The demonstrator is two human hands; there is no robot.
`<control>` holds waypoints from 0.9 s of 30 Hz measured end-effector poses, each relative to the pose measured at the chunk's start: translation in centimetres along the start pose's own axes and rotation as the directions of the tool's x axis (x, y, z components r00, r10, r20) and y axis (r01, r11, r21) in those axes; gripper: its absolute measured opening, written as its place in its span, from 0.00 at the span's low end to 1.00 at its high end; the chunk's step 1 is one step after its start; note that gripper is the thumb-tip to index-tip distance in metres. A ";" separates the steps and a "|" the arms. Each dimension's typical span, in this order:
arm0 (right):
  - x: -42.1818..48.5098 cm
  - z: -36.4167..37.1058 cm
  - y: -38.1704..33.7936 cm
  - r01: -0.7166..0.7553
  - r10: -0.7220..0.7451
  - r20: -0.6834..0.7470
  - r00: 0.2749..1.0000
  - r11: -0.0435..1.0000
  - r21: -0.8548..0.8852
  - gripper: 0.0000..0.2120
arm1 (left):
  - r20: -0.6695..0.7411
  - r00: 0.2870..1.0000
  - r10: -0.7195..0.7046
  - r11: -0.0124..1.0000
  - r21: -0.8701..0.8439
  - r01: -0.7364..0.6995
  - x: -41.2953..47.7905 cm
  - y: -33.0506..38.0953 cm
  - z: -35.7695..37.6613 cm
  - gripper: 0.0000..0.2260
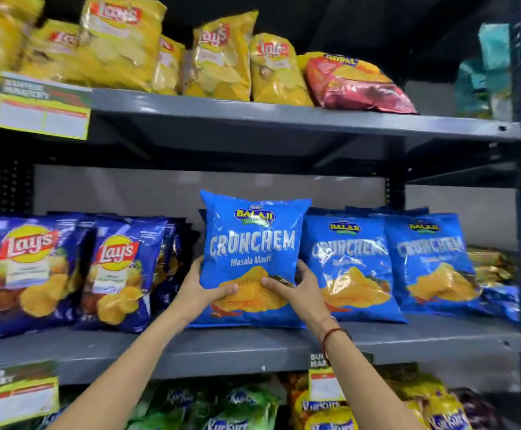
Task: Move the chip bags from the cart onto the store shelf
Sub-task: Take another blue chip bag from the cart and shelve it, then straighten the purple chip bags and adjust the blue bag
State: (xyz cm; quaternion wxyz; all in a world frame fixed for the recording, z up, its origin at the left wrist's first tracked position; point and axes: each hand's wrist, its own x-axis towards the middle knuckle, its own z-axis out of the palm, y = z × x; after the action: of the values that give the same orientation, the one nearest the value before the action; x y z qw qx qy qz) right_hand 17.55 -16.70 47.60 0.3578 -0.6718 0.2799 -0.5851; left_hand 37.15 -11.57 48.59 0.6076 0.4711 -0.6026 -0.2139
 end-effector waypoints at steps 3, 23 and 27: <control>1.3 1.0 2.1 -0.057 0.058 0.002 0.998 0.998 -0.033 0.42 | -0.014 0.998 -0.063 0.998 -0.005 0.063 0.6 -1.3 -0.2 0.35; -0.4 5.3 -1.7 0.174 -0.424 -0.339 0.840 0.802 -0.572 0.30 | -0.128 0.972 0.196 0.901 0.414 -0.127 -3.4 -1.2 -5.7 0.26; -0.9 10.1 -3.1 0.264 -0.339 -0.171 0.925 0.898 -0.353 0.25 | -0.177 0.899 0.401 0.717 0.671 -0.187 -6.2 -1.1 -10.1 0.17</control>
State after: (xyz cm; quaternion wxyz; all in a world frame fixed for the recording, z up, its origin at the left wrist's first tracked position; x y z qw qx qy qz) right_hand 27.27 -12.58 48.93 0.1125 -0.6849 0.3030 -0.6530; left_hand 45.81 -3.81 46.10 0.5238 0.5732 -0.6035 0.1811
